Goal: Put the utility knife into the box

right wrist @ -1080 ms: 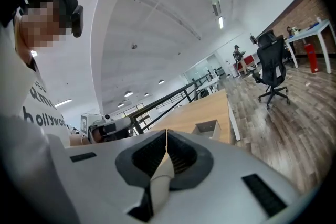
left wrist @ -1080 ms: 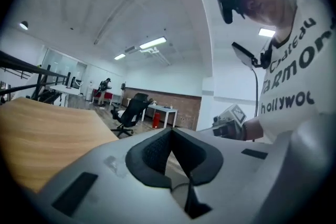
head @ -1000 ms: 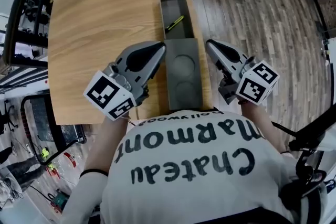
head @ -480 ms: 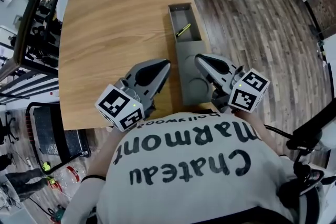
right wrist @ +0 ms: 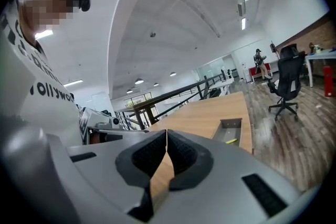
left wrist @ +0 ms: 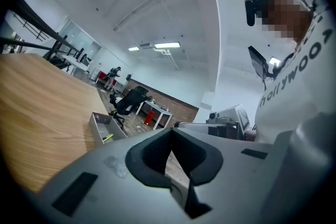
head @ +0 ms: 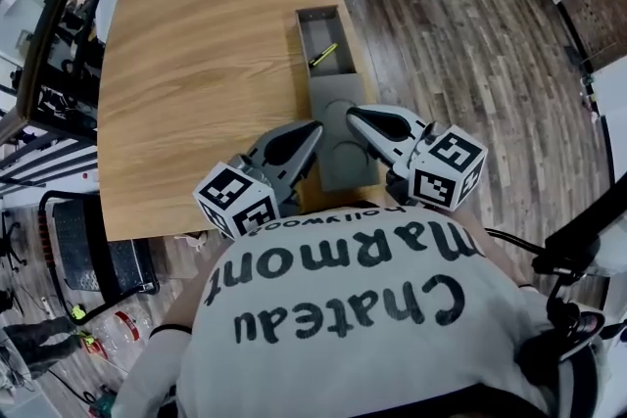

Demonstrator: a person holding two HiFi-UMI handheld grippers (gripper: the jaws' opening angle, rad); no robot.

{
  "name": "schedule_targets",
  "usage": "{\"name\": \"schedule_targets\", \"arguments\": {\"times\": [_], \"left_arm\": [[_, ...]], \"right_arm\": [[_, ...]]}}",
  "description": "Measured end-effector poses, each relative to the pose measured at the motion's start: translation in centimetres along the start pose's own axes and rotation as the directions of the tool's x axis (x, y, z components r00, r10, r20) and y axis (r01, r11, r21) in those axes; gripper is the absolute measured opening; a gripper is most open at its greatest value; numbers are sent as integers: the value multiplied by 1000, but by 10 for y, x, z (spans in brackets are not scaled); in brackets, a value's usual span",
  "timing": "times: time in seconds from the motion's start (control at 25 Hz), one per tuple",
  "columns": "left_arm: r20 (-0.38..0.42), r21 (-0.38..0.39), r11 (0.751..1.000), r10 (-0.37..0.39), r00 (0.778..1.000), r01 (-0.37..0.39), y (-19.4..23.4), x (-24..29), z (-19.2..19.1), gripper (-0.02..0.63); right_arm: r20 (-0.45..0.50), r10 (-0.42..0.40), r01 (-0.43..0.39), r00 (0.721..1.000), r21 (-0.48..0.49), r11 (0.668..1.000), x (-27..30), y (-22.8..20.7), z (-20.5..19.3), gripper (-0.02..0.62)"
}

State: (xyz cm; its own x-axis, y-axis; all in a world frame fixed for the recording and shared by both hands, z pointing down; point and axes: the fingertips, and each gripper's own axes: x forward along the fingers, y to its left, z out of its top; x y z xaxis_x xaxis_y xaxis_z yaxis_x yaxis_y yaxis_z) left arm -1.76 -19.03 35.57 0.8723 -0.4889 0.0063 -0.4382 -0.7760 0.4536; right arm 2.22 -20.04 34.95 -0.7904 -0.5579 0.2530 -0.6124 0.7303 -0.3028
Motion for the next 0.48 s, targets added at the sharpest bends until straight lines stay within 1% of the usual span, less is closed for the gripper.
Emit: {"name": "schedule_targets", "arguments": {"times": [0.04, 0.16, 0.32, 0.48], "left_arm": [[8, -5, 1000, 1, 1000, -1, -2, 0, -2, 6], [10, 32, 999, 7, 1000, -8, -4, -1, -7, 6], [-30, 42, 999, 27, 999, -26, -3, -3, -19, 6], [-79, 95, 995, 36, 996, -28, -17, -2, -30, 6]], "right_arm": [[-14, -16, 16, 1000, 7, 1000, 0, -3, -3, 11], [-40, -39, 40, 998, 25, 999, -3, -7, -9, 11], [-38, -40, 41, 999, 42, 998, -10, -11, -14, 9], [-24, -36, 38, 999, 99, 994, -16, -11, -16, 9]]}}
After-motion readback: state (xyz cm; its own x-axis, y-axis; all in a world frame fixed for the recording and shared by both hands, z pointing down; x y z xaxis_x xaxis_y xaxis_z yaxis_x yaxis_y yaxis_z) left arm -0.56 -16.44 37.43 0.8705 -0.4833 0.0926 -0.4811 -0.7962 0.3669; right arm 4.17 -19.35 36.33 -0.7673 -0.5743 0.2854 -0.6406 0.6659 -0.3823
